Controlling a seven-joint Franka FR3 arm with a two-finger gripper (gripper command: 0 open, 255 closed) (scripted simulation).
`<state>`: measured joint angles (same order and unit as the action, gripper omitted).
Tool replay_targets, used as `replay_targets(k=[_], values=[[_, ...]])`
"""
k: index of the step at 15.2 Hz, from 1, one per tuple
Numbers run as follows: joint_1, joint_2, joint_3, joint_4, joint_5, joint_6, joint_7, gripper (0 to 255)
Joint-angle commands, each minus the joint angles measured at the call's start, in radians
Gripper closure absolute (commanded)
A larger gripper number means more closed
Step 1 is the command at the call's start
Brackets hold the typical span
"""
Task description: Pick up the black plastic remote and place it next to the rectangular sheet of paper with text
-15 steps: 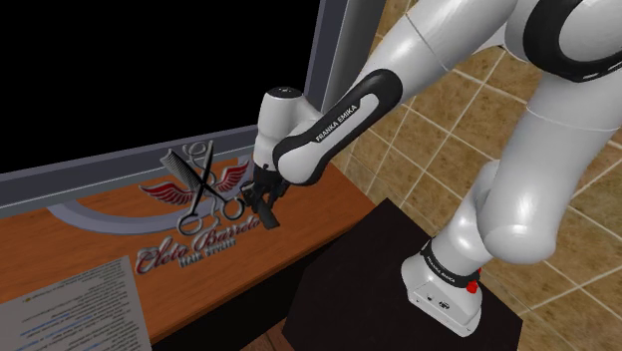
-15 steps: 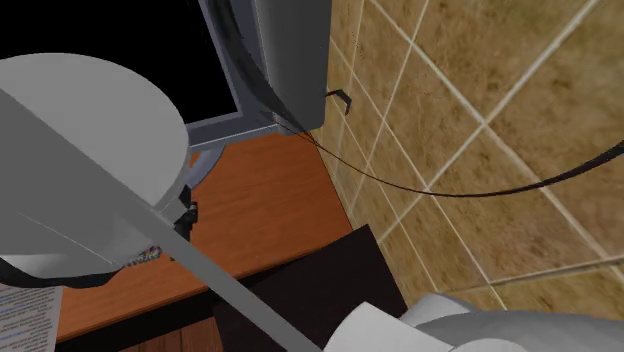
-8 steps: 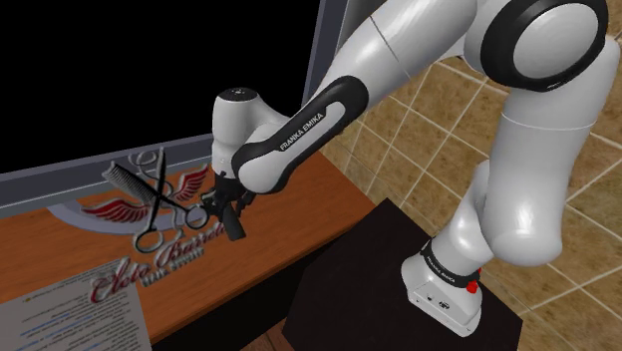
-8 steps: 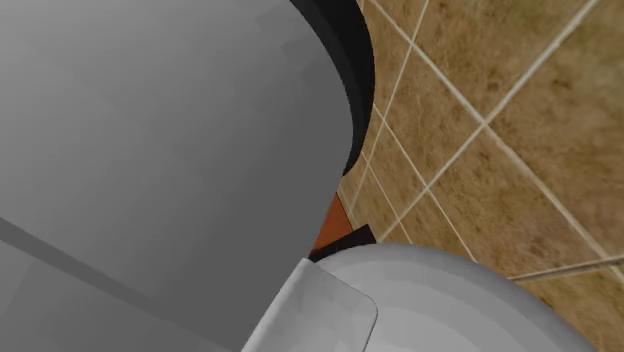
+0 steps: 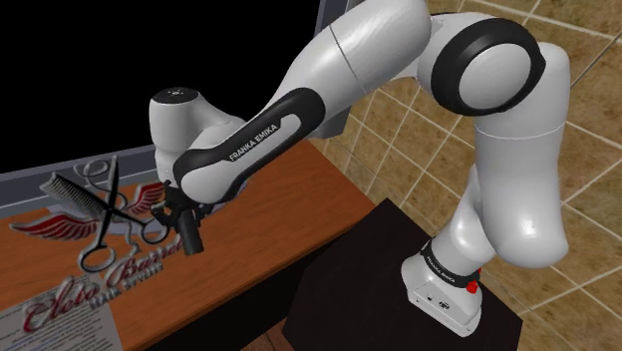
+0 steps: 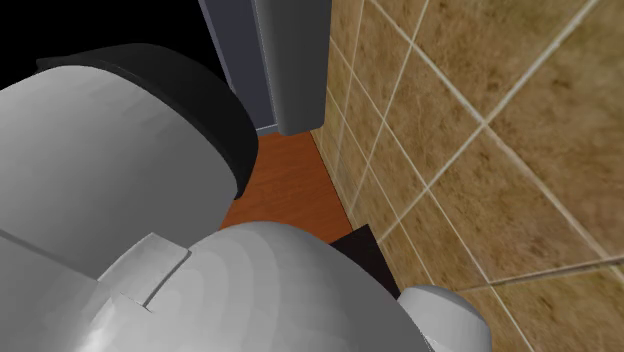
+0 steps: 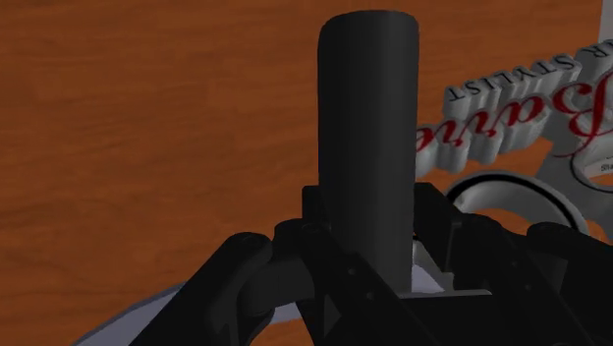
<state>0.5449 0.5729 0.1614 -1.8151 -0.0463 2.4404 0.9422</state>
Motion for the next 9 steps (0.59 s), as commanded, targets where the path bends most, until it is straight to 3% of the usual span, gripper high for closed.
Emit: replay_targets(k=[1,9], values=[[0.019,0.039,-0.002,0.051,-0.007,-0.012,0.018,255],[0.027,0.117,-0.012,0.060,-0.017,0.057,0.021,255]])
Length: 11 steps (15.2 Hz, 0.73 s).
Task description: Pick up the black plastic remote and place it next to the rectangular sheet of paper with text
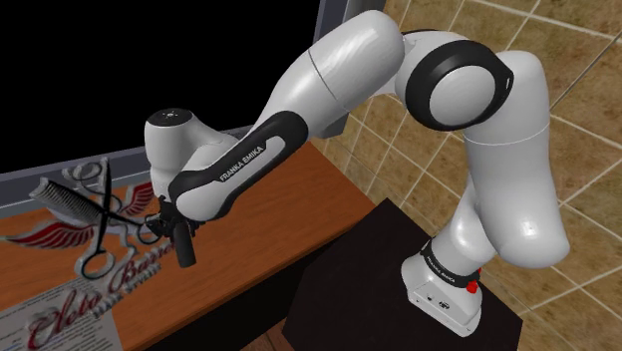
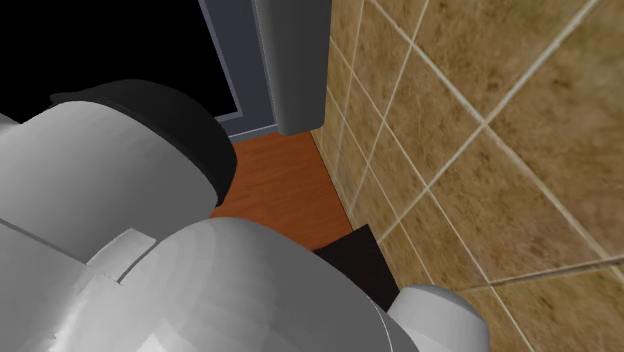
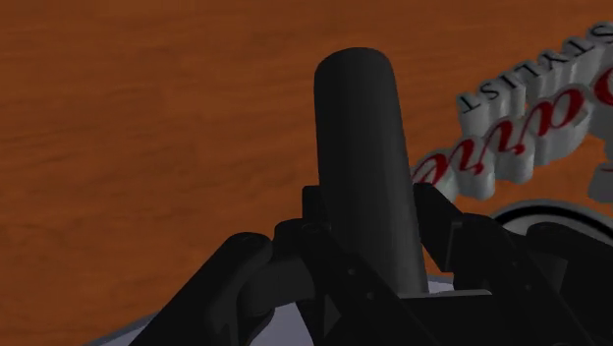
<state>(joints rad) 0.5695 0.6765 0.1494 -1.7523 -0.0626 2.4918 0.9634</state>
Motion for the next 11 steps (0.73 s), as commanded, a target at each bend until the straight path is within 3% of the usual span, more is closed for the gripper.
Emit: replay_targets(k=[1,11], values=[[0.003,0.024,-0.001,-0.001,-0.002,0.014,0.000,255],[0.008,0.075,-0.007,0.013,-0.007,0.051,0.001,255]])
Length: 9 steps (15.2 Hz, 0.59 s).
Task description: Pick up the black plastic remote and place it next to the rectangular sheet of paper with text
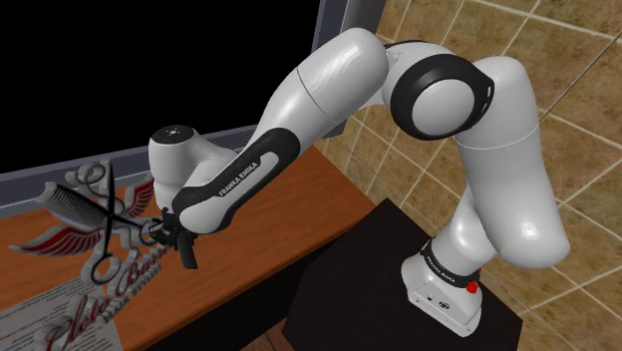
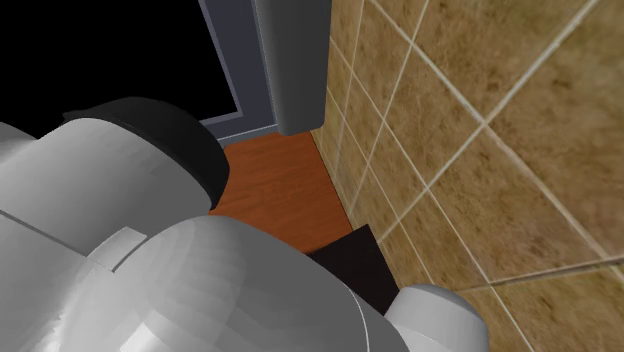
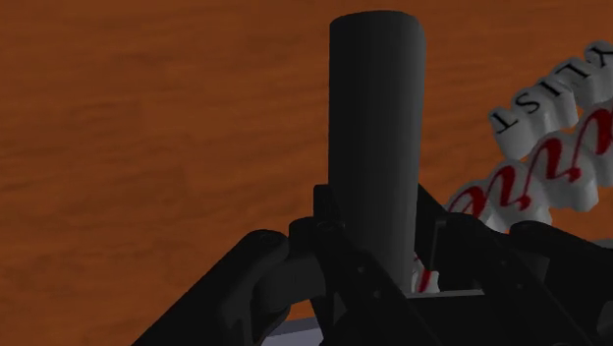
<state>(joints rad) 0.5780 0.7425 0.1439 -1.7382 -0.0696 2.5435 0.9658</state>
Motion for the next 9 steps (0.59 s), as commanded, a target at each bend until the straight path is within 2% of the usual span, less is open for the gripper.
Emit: replay_targets(k=[1,2,3,8,9], values=[[-0.001,0.009,-0.001,-0.001,0.000,-0.001,-0.001,255],[-0.001,0.009,-0.001,-0.001,-0.001,-0.001,-0.001,255],[0.000,0.006,-0.001,0.000,0.000,-0.005,0.000,0],[-0.001,0.009,-0.001,-0.001,0.000,-0.001,-0.001,0],[-0.005,-0.020,0.002,-0.013,0.003,-0.018,-0.003,0]])
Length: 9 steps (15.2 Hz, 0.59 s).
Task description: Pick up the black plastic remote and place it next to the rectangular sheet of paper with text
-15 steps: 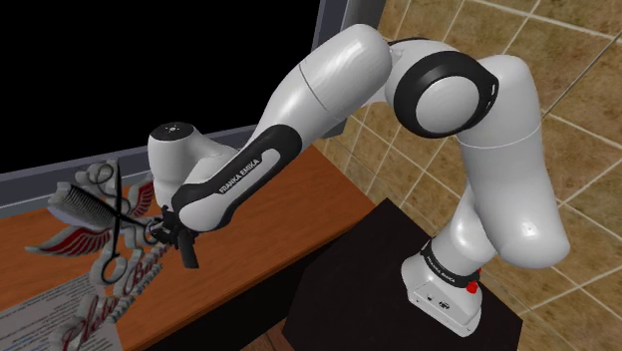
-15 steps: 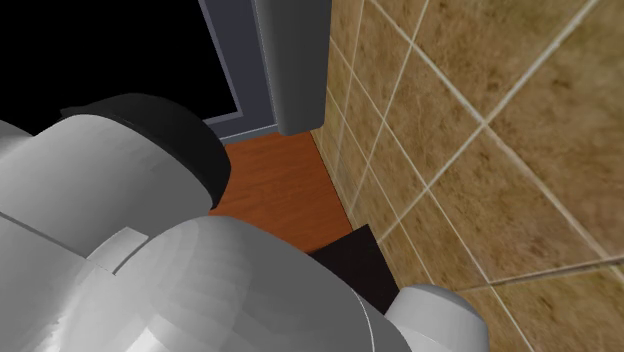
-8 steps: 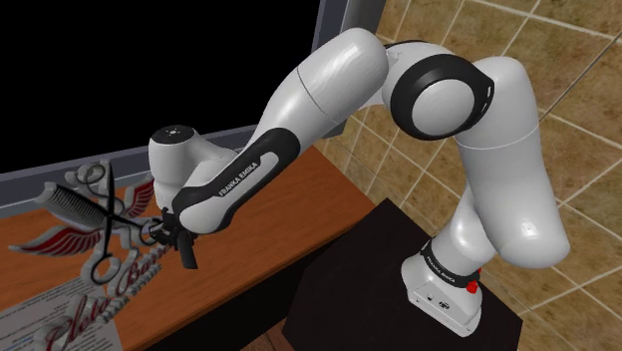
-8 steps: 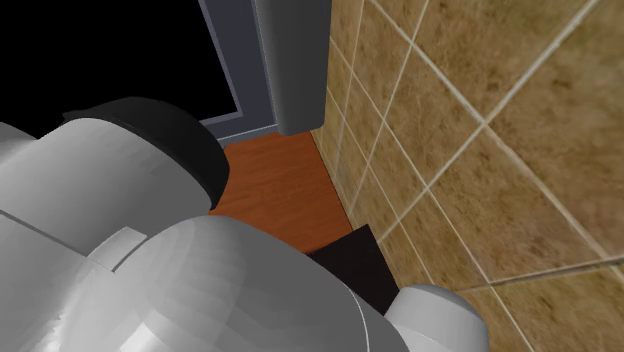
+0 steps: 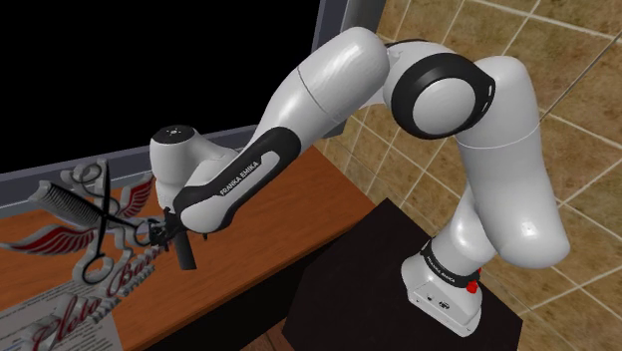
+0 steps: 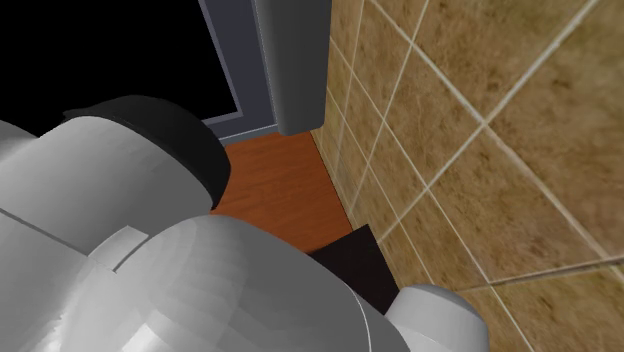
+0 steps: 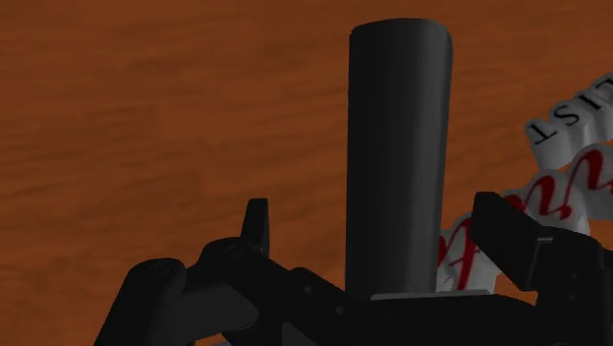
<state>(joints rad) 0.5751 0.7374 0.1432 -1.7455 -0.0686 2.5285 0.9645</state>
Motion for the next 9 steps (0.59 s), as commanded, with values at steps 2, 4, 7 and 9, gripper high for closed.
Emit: replay_targets(k=[2,4,7,9], values=[[-0.010,-0.071,0.009,-0.023,0.008,-0.041,-0.006,0],[-0.013,-0.092,0.012,-0.029,0.011,-0.056,-0.007,0],[-0.013,-0.092,0.012,-0.029,0.011,-0.056,-0.007,0],[-0.013,-0.092,0.012,-0.029,0.011,-0.056,-0.007,0]])
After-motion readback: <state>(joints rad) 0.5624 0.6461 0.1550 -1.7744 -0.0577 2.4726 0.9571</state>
